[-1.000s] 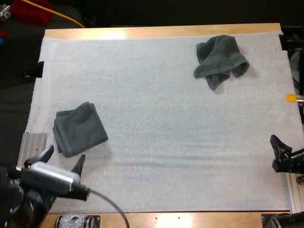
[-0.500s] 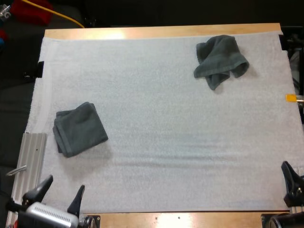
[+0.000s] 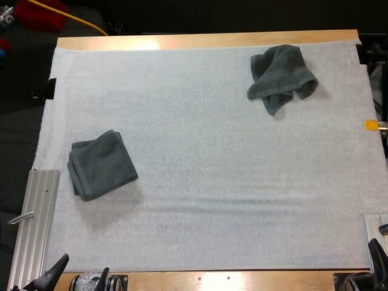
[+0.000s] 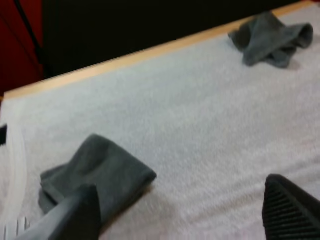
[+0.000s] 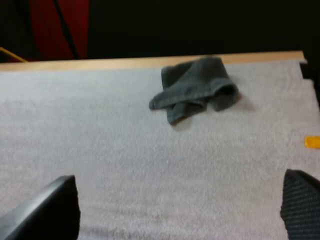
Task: Pick towel from pile, fold and stack
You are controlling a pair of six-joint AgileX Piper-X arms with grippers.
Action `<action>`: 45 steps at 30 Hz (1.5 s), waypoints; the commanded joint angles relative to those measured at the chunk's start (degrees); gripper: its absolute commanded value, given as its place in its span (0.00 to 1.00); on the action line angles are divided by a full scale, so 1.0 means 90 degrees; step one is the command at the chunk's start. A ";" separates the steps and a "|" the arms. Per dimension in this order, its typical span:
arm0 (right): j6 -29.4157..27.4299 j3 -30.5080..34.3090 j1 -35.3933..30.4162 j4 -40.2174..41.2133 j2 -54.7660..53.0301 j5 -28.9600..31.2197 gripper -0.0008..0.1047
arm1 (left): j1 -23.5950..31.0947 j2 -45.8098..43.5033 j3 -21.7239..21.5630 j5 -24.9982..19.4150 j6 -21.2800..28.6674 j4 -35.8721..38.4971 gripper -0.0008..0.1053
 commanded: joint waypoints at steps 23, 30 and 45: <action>0.0014 0.1177 -0.0029 -0.0948 -0.0282 -0.0019 0.76 | 0.0018 -0.0887 0.1003 0.0028 -0.0100 -0.1064 0.62; 0.0014 0.1960 -0.0029 -0.1801 -0.0282 -0.0019 0.76 | 0.0018 -0.0875 0.1613 0.0028 -0.0100 -0.1657 0.62; 0.0014 0.3281 -0.0029 -0.2131 -0.0273 -0.0019 0.76 | 0.0018 -0.0864 0.3063 0.0028 -0.0100 -0.2420 0.62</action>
